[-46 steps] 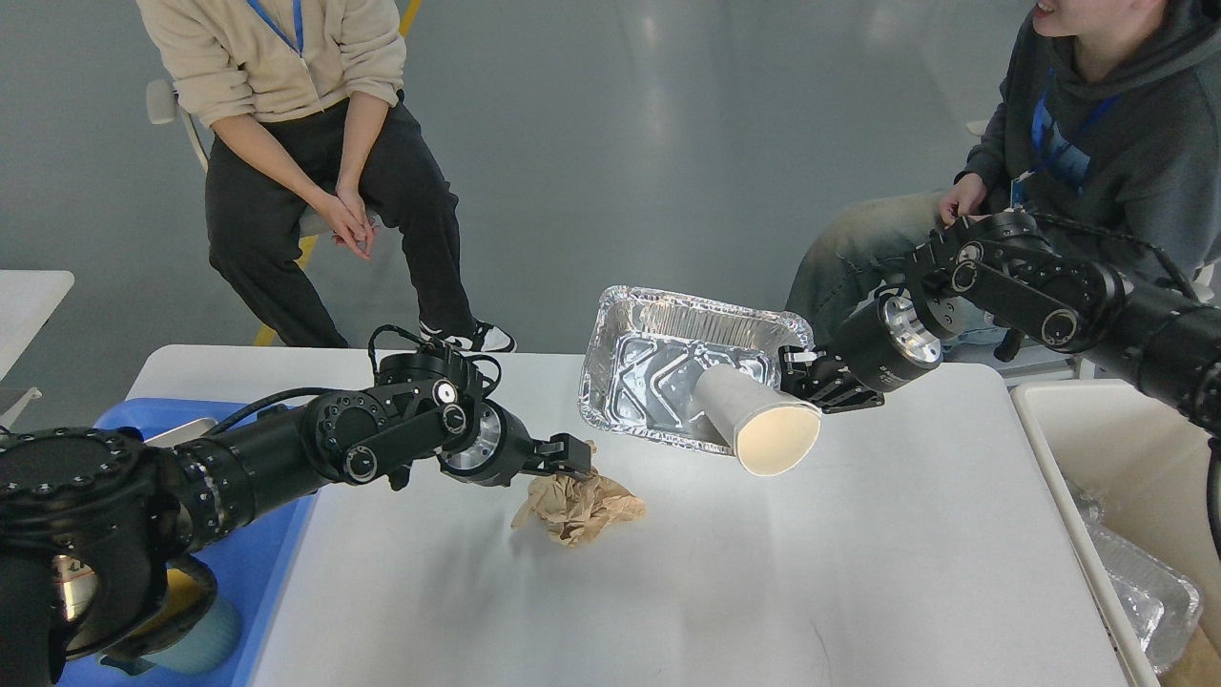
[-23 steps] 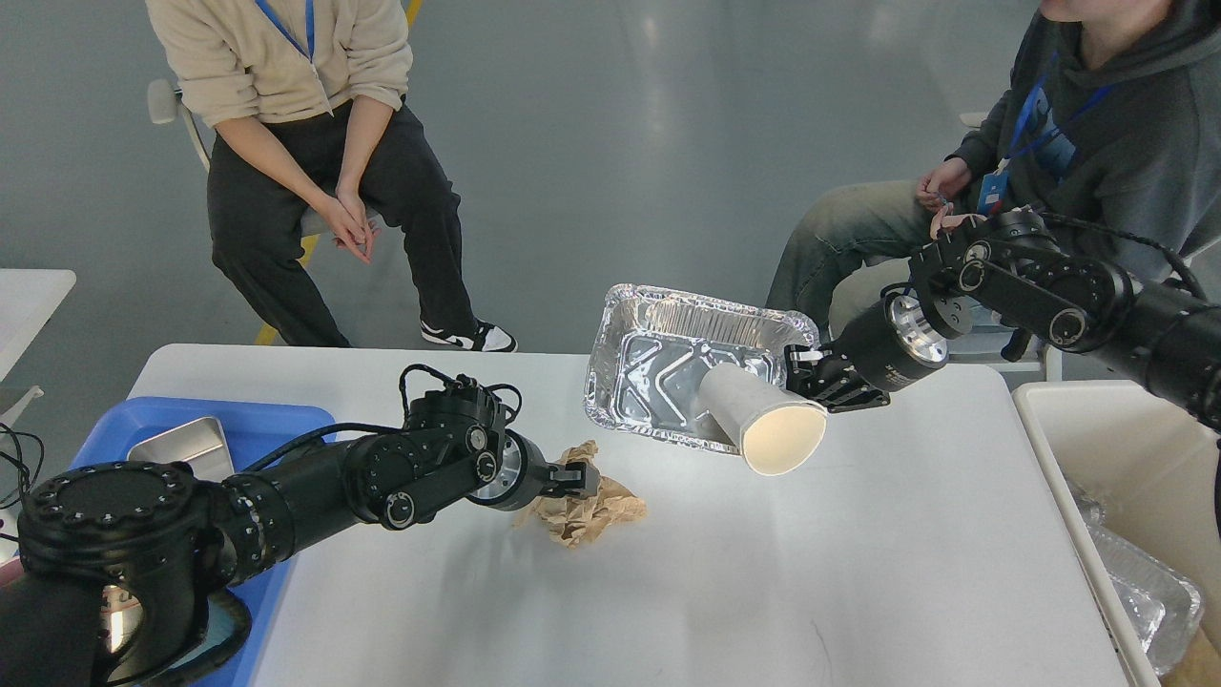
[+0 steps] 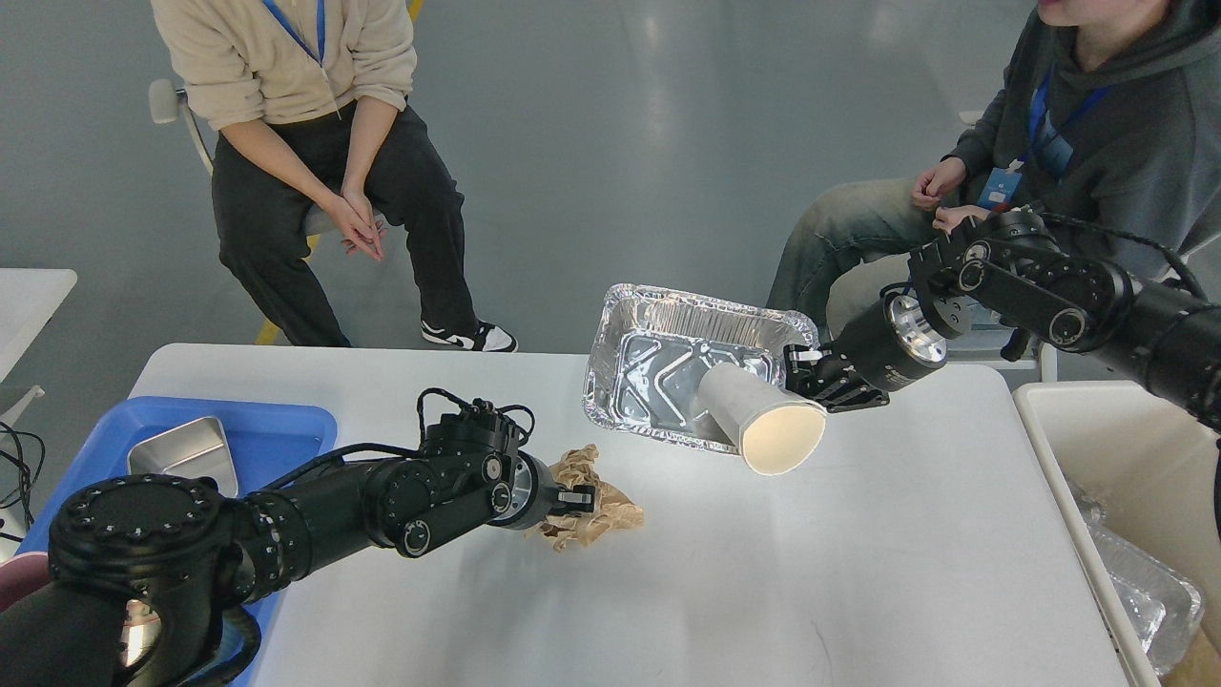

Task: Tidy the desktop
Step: 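Reach the left gripper to the crumpled beige cloth and grasp it, then lift the cloth high with the left gripper, then lower the cloth into the foil tray and open the left gripper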

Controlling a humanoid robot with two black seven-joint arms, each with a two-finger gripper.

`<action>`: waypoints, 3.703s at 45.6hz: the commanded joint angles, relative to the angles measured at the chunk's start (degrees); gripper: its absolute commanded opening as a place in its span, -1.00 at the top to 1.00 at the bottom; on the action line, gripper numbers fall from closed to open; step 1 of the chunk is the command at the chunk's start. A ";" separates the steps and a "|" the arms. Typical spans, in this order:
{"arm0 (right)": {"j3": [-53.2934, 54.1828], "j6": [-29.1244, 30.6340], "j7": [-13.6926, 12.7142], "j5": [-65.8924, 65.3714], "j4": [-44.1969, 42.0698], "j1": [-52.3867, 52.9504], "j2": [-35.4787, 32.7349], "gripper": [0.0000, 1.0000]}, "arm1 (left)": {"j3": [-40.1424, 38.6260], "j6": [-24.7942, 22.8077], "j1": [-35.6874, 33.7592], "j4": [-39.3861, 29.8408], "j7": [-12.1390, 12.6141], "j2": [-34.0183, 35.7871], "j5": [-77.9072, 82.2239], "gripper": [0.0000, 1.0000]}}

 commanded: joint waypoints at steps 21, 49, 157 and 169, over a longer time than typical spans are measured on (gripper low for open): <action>-0.18 0.00 -0.09 -0.53 -1.23 -1.14 0.09 1.00 | -8.32 -19.67 -5.88 -19.31 1.52 24.30 -0.89 0.97; -0.62 0.00 -0.17 -2.46 -3.42 -2.02 0.61 1.00 | -44.00 -30.82 -10.36 -34.09 2.84 65.97 -1.59 0.95; -0.36 0.00 -0.17 -2.46 -3.51 -0.44 0.88 1.00 | -24.50 -15.99 -15.46 -11.76 6.18 3.40 -1.50 -0.94; -0.44 0.00 -0.17 -2.37 -3.51 -0.36 0.88 1.00 | -26.70 -16.25 -15.98 -11.76 5.39 4.28 -5.02 -0.94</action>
